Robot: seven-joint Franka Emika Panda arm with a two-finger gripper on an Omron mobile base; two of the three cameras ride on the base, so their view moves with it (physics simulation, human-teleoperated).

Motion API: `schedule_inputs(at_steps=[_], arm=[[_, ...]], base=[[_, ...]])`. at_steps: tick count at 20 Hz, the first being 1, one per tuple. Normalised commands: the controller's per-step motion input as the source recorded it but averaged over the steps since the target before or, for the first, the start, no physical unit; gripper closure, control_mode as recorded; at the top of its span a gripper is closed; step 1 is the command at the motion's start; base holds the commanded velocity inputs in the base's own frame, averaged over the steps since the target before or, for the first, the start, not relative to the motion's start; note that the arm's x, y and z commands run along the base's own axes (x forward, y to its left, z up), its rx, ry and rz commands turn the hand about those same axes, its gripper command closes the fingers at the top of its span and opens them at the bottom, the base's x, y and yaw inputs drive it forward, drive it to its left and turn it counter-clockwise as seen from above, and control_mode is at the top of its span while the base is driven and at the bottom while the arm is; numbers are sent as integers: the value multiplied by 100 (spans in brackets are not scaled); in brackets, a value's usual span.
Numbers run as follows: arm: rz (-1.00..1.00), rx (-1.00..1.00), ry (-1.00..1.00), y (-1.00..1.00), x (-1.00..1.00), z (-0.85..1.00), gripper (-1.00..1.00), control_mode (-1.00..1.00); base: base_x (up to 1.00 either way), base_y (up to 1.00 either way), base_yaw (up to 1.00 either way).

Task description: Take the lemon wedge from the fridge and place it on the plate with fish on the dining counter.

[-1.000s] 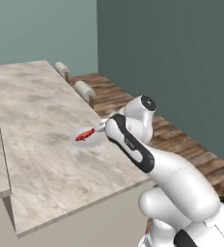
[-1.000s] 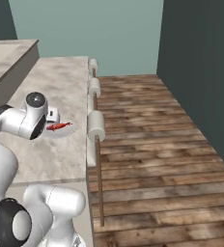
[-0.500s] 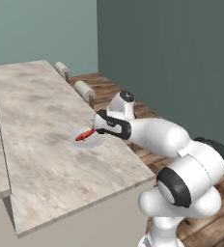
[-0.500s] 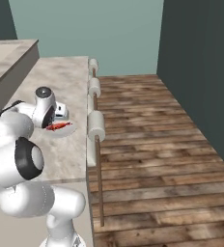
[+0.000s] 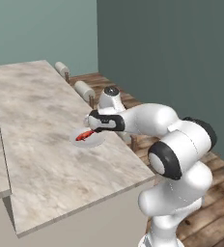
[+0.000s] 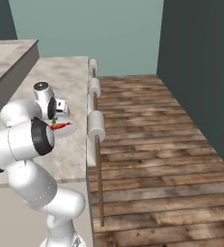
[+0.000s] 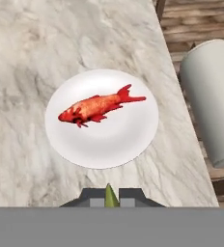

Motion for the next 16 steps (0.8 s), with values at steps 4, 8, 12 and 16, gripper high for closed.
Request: schedule_inputs(at_steps=[4, 8, 12, 16], arm=[[-2, -15, 14, 0, 32, -58, 100, -100], [-1, -7, 7, 0, 33, -35, 100, -100], [-3, 0, 1, 3, 38, -10, 100, -100], [-3, 0, 1, 5, 41, -7, 100, -100]], base=[[0, 0, 0], [0, 0, 0], [0, 0, 0], [0, 0, 0]])
